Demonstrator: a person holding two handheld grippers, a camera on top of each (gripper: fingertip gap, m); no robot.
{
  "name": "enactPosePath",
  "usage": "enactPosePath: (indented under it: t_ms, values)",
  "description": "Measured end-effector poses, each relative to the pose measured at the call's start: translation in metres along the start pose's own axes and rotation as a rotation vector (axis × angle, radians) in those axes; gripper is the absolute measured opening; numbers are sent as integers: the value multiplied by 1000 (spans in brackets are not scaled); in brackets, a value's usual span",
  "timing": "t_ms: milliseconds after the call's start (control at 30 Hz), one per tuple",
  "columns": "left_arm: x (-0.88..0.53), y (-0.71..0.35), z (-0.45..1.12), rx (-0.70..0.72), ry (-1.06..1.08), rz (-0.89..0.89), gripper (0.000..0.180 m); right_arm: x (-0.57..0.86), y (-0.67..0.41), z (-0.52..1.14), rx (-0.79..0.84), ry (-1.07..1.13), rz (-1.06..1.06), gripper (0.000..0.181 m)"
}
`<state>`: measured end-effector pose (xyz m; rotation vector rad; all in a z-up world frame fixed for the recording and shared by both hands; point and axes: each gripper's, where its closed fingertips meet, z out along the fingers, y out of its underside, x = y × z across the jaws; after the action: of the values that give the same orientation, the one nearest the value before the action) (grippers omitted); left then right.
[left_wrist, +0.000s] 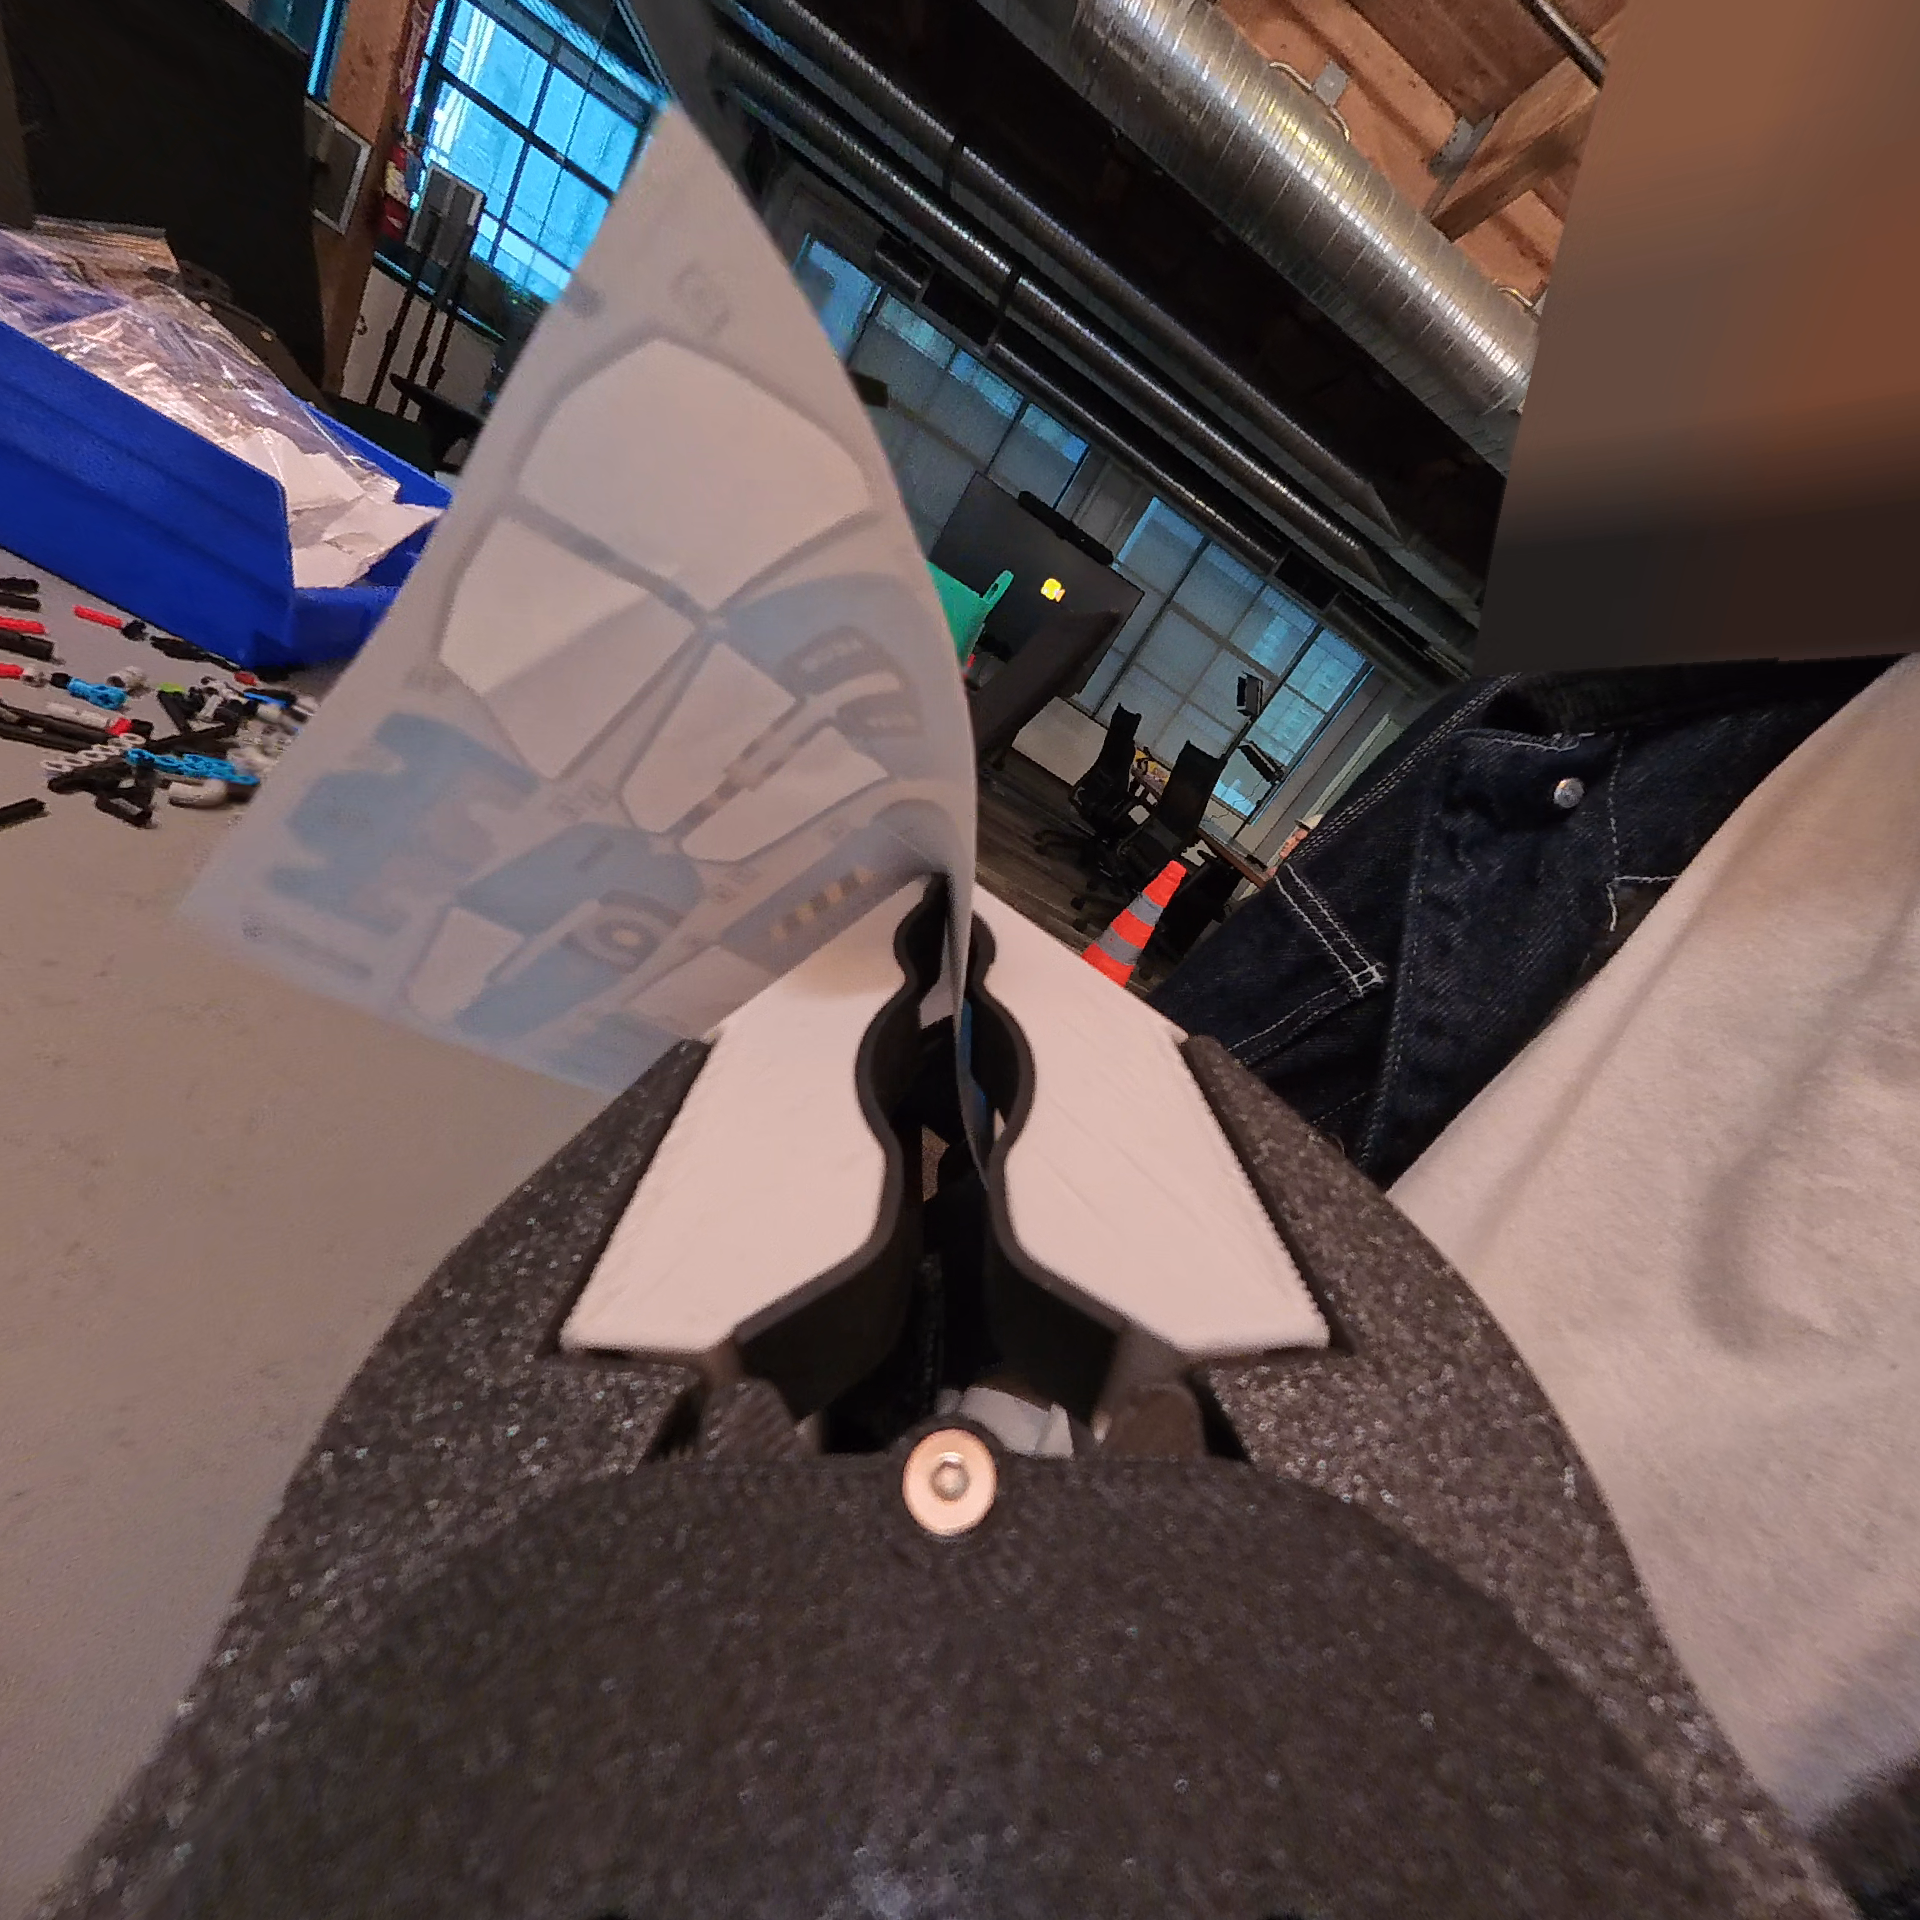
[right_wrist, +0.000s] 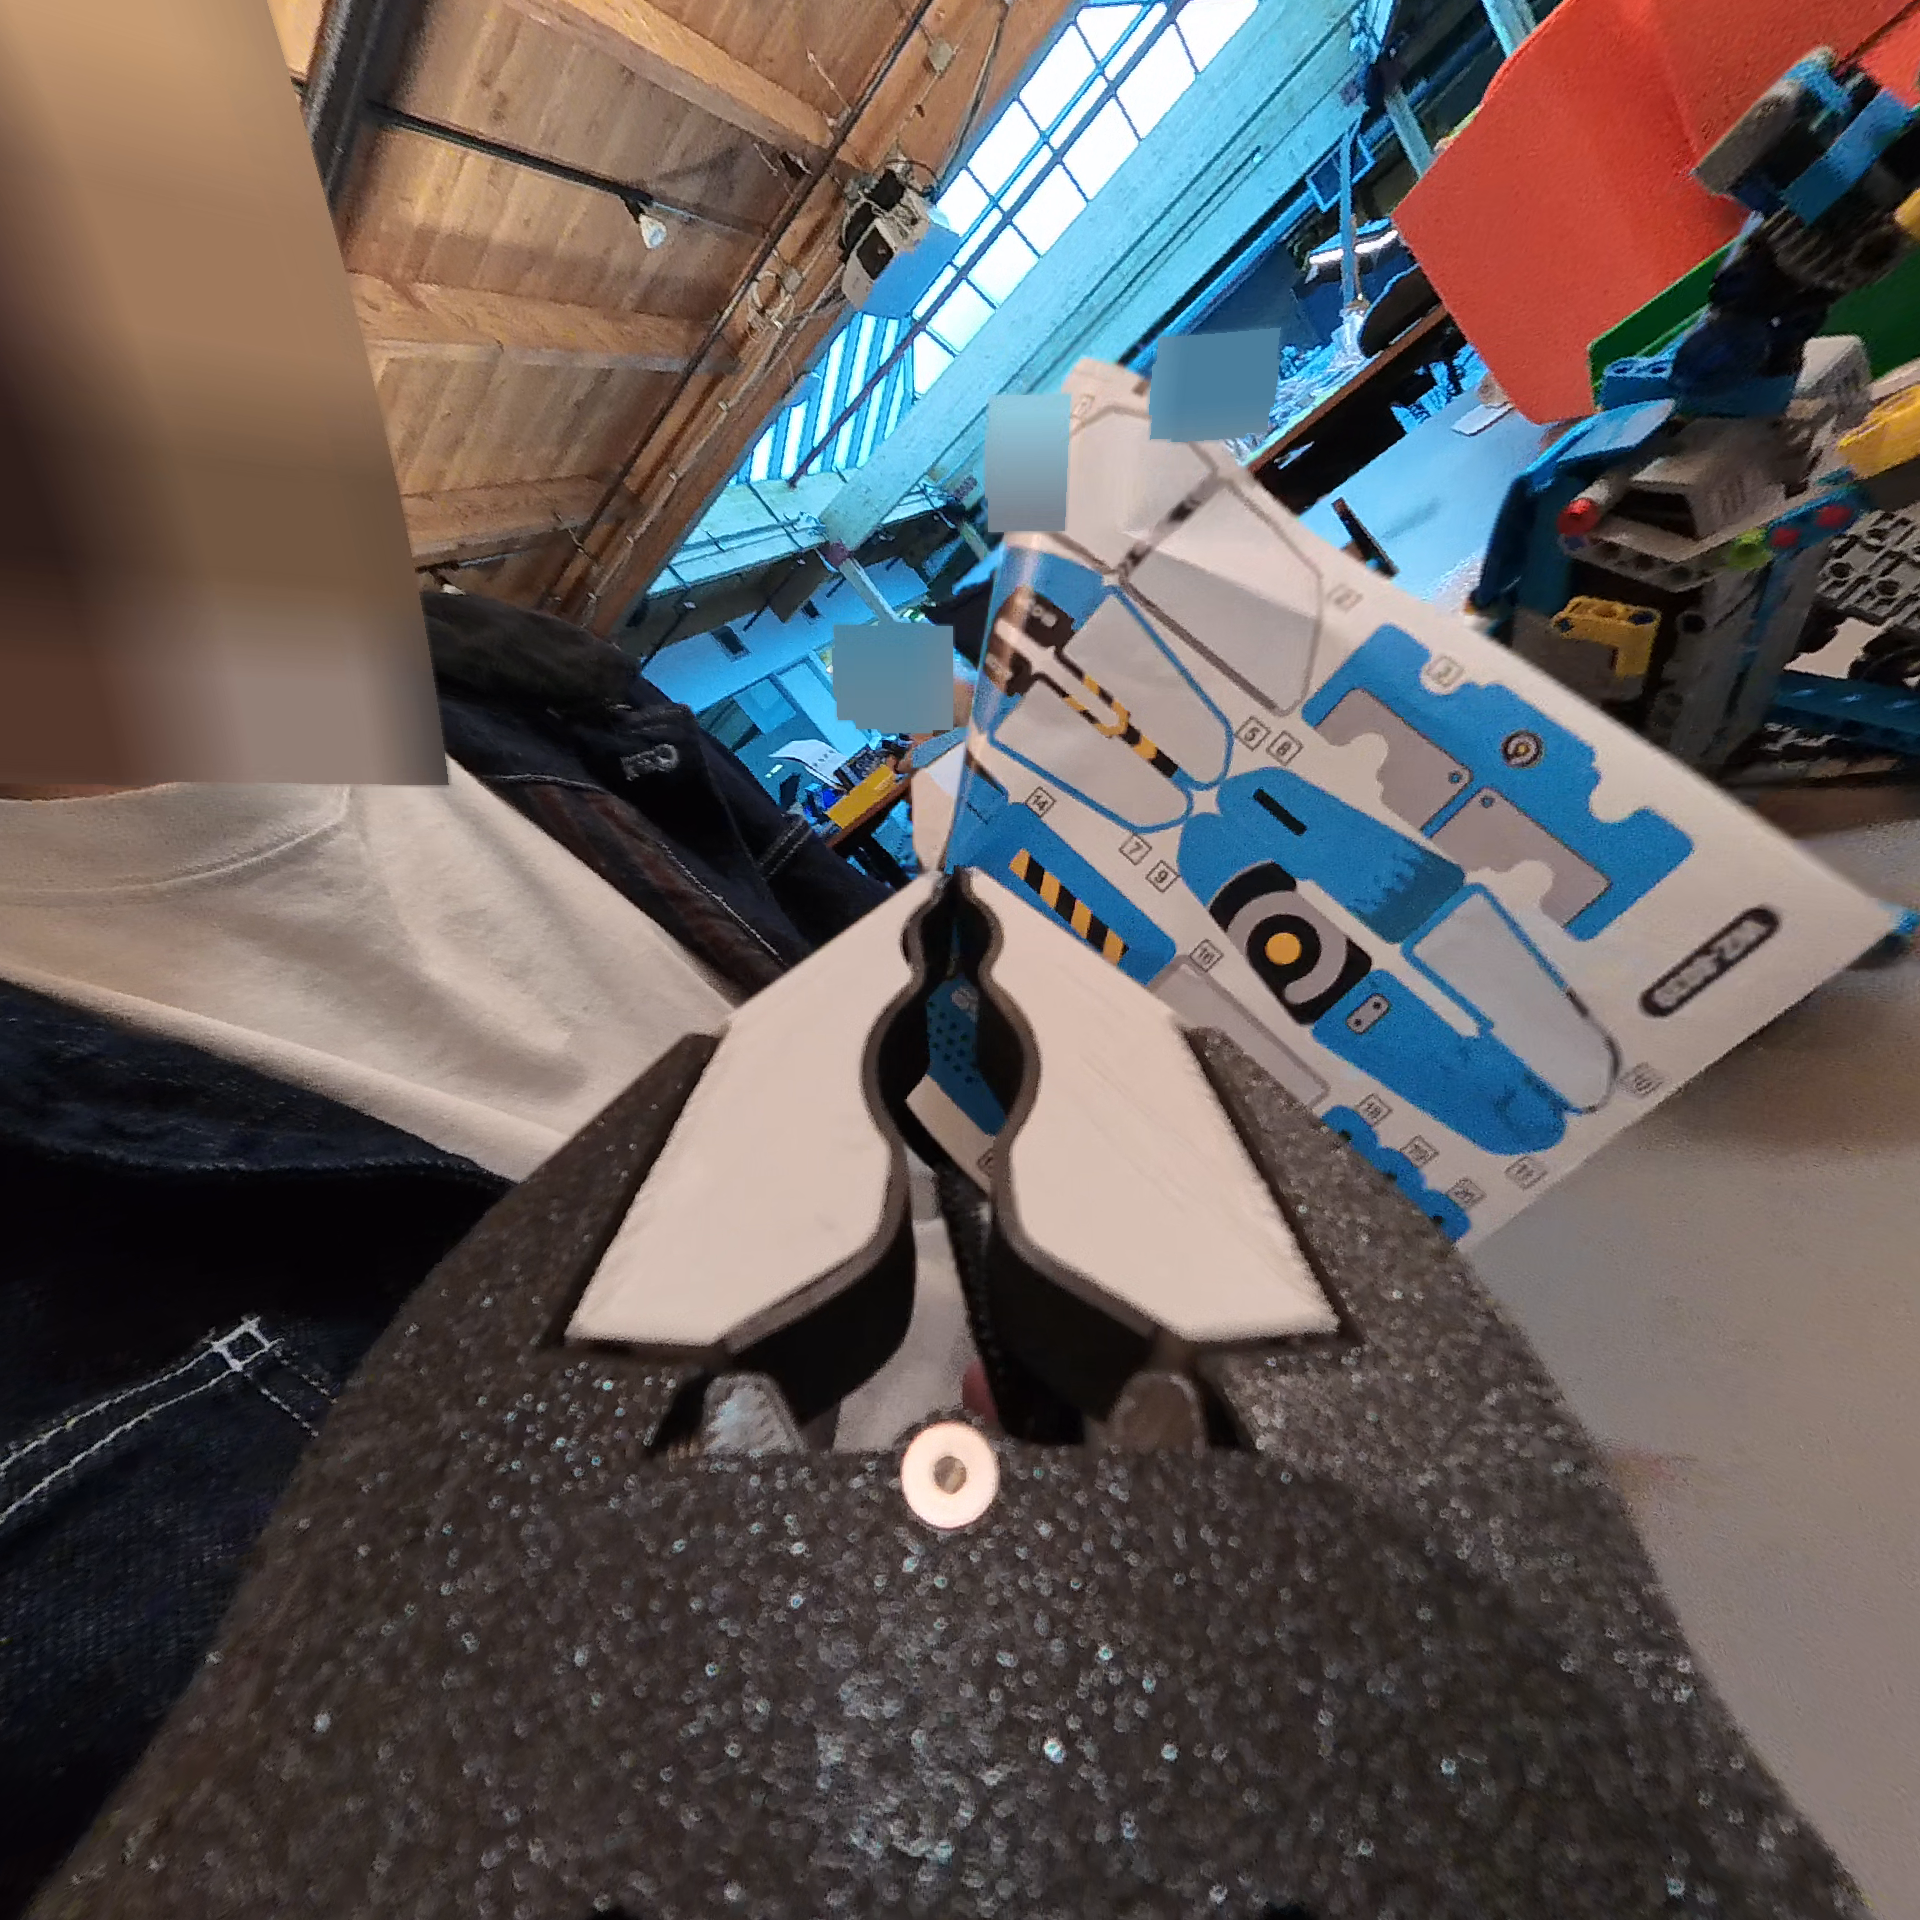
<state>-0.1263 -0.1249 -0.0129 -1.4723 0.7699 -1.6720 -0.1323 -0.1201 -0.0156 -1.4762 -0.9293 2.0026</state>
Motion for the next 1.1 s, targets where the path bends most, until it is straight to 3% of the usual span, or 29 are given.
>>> enactPosePath:
  t_ms: [500,567,700,933,1100]
  values:
    - [-10,-1,-13,17,-60,-15,0,11,-5,-8,-14,158,-102,1]
    - [-11,-1,-13,19,-63,-15,0,9,-2,-3,-57,182,-142,26]
    - [-10,0,-11,14,-58,-17,0,8,8,7,-121,210,-178,30]
    - [-8,4,-8,-9,-61,4,0,9,7,6,-96,173,-138,4]
    - [-7,6,-7,-17,-58,6,0,6,7,3,-85,140,-124,0]
